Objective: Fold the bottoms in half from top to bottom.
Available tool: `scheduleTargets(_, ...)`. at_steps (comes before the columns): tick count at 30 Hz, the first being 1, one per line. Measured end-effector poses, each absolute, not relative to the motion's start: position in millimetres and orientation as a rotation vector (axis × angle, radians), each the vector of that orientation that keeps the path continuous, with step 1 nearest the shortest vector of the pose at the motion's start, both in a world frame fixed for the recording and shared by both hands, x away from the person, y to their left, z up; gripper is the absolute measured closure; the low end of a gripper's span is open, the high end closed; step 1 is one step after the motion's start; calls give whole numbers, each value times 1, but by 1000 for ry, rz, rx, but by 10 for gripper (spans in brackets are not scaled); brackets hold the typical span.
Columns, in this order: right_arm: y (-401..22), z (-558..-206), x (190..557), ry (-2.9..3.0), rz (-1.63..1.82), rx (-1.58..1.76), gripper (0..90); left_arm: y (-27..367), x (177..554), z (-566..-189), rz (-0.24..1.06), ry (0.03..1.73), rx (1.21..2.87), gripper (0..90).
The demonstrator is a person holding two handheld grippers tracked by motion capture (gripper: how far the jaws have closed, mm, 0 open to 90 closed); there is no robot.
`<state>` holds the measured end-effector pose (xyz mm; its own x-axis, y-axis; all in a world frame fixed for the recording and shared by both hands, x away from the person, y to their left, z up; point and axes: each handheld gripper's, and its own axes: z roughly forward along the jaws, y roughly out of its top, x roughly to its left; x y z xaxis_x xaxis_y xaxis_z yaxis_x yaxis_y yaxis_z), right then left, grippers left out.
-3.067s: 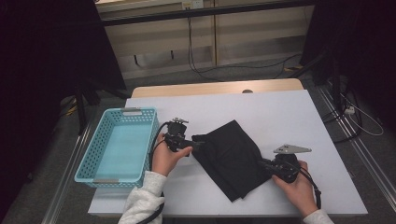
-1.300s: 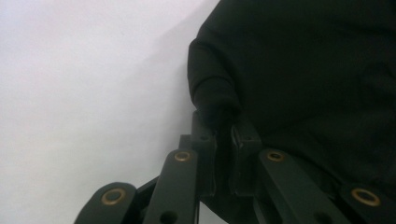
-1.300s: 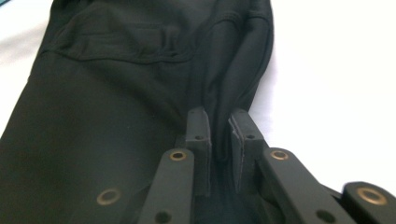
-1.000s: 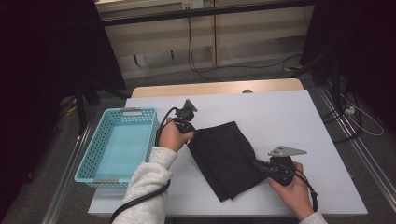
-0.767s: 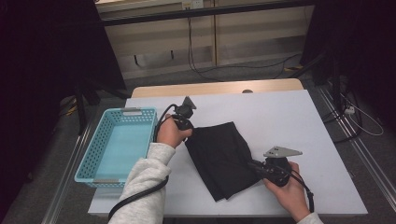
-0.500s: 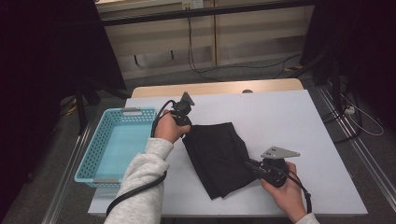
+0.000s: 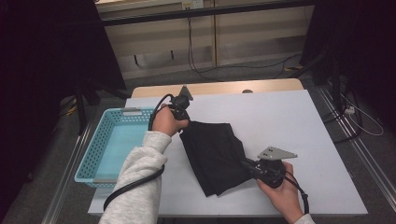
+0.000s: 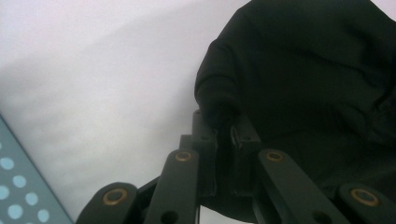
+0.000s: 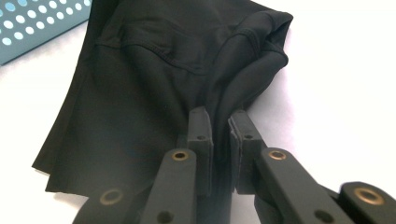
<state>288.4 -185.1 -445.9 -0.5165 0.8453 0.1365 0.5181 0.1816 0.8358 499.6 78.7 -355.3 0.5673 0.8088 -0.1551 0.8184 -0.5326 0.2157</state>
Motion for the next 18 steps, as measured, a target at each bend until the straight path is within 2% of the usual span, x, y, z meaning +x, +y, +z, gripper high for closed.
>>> scheduleTargets(18, -179, -438, 288, 2072, 1311, 1256, 811, 76, 508, -331, -39, 1367, 2587, 832)
